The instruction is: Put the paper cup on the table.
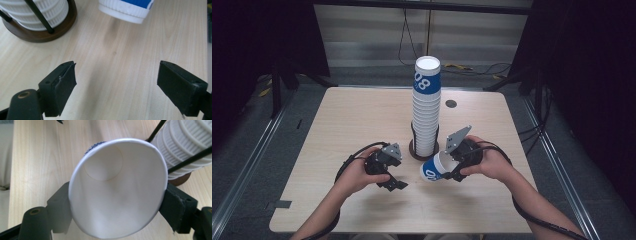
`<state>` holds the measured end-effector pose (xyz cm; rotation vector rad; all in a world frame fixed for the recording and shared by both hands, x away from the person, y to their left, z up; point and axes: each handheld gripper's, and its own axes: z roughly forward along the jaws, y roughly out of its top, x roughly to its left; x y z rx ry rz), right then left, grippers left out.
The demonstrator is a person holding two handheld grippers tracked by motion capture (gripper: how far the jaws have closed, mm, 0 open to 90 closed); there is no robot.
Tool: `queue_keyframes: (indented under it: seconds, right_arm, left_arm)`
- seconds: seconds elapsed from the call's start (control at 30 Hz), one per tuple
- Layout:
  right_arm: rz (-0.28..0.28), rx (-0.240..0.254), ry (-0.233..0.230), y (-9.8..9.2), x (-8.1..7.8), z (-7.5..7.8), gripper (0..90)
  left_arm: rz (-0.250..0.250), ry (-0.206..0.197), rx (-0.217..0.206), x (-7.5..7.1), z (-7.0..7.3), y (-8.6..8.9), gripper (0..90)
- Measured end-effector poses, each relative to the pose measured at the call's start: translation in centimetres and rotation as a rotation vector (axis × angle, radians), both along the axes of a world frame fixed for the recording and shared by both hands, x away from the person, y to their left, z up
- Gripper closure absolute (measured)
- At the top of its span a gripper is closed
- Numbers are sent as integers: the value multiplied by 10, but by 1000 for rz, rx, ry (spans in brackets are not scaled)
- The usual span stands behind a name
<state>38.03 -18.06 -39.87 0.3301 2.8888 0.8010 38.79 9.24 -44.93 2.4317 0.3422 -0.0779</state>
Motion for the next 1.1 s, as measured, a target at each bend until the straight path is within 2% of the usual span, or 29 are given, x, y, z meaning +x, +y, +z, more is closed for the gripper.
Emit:
queue_keyframes:
  seconds: [0.07,0.1,0.13,0.17,0.23,0.37,0.4,0.43,0.6,0.7,0.8,1.0,1.03,1.1]
  right_arm:
    - [3,-25,-6,0,0,0,208]
    - [4,-34,6,1,-1,0,208]
    - [11,-37,3,1,0,-1,207]
    - [21,-44,3,2,0,-1,206]
    - [12,-56,10,3,-1,-2,204]
    - [28,-72,15,5,1,-4,200]
    - [14,-88,35,5,0,-4,199]
    - [18,-94,25,5,1,-5,198]
    - [40,-100,31,8,1,-7,196]
    - [31,-125,40,8,0,-7,195]
    - [37,-131,45,9,0,-8,194]
    - [37,-153,54,9,-1,-9,188]
    - [50,-154,49,9,-1,-10,187]
    - [46,-157,58,10,-1,-10,185]
  left_arm:
    - [4,9,-9,-1,-3,1,152]
    - [12,1,16,-3,-4,1,152]
    - [10,2,-2,-3,-7,1,152]
    - [2,7,6,-3,-7,2,152]
    - [1,3,4,-4,-8,2,152]
    - [9,-3,-9,-8,-10,4,152]
    - [1,-7,4,-8,-11,4,153]
    - [0,-4,0,-9,-12,5,153]
    - [-3,-3,4,-12,-18,5,154]
    - [-6,0,11,-12,-19,6,154]
    - [-3,-1,-2,-13,-21,7,153]
    - [3,1,-3,-14,-25,9,154]
    - [6,-1,-3,-15,-26,9,154]
    - [-1,1,10,-15,-26,9,154]
